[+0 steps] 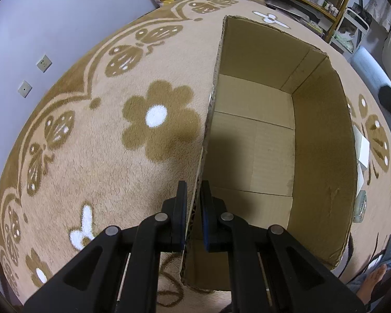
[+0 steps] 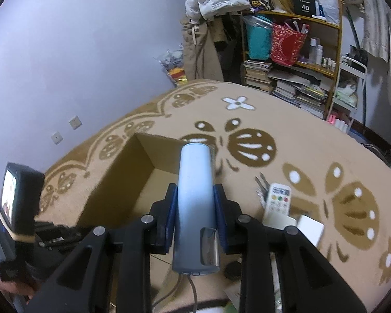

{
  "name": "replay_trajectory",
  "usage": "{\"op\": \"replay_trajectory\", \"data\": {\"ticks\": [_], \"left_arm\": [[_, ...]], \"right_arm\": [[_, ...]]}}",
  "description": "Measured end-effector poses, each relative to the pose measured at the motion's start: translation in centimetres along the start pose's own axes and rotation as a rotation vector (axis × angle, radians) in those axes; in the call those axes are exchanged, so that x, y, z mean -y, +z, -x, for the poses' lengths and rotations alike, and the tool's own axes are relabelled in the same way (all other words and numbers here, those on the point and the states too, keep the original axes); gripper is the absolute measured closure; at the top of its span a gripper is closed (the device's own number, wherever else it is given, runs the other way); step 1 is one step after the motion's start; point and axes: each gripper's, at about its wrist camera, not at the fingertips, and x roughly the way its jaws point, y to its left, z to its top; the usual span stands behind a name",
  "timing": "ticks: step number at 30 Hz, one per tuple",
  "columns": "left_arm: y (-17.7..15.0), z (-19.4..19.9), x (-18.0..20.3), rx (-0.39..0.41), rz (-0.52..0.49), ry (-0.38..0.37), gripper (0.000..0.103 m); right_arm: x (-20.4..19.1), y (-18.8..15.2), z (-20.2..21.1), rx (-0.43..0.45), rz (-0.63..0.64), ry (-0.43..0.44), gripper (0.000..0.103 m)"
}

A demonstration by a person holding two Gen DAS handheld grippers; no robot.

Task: Organize rigid objects
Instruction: 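Carry the power bank into the box and open the right gripper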

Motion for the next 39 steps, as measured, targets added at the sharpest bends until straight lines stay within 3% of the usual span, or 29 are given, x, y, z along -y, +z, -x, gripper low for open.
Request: {"op": "replay_trajectory", "data": {"ticks": [12, 22, 39], "left_arm": [[0.1, -0.7, -0.2, -0.013, 0.005, -0.016, 0.094], [0.2, -0.8, -0.3, -0.011, -0.008, -0.020, 0.093], [-0.1, -0.5, 0.1, -0.015, -0.043, 0.006, 0.094]], "right_arm": [[-2.7, 1.1, -3.4, 0.008, -0.062, 0.104, 0.074], [-3.3, -1.7, -7.3, -0.093, -0.019, 0.103, 0.074], [-4.1, -2.4, -7.5, -0.092, 0.026, 0.106, 0.074]]}}
